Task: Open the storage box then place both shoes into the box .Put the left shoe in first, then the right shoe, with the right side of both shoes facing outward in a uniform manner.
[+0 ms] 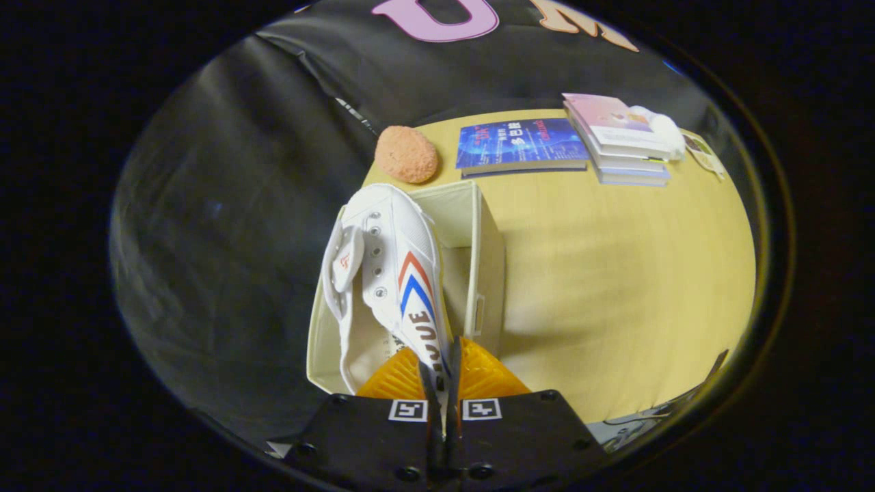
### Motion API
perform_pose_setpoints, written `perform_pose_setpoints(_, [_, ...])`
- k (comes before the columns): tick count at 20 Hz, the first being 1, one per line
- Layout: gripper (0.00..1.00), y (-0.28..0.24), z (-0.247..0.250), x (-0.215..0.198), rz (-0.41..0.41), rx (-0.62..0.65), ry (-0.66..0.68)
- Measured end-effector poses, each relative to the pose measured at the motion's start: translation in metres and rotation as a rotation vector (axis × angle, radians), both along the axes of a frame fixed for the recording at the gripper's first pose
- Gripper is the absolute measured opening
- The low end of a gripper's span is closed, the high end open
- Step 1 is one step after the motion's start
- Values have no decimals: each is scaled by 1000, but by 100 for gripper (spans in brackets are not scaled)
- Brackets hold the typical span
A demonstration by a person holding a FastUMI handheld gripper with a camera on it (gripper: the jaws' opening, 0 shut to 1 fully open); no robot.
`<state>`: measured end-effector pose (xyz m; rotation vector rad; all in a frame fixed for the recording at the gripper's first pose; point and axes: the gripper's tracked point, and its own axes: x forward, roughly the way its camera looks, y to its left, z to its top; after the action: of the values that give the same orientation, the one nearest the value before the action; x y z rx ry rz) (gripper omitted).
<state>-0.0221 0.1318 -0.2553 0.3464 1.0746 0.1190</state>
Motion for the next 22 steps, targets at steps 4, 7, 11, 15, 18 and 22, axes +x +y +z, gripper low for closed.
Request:
perform_pose_setpoints(4, [5,3,-6,-11,-123,-4,118])
perform_pose_setpoints(7, [6,2,-7,-8,-189,-24,136])
perform_pose_setpoints(11, [31,11,-1,-2,-251,2,107])
perform_pose_setpoints(15, [38,19,8,6,-278,23,83])
perform_pose_setpoints(18, [34,19,10,5,-285,15,74])
perform_pose_setpoints(22, [34,16,17,5,-293,34,50])
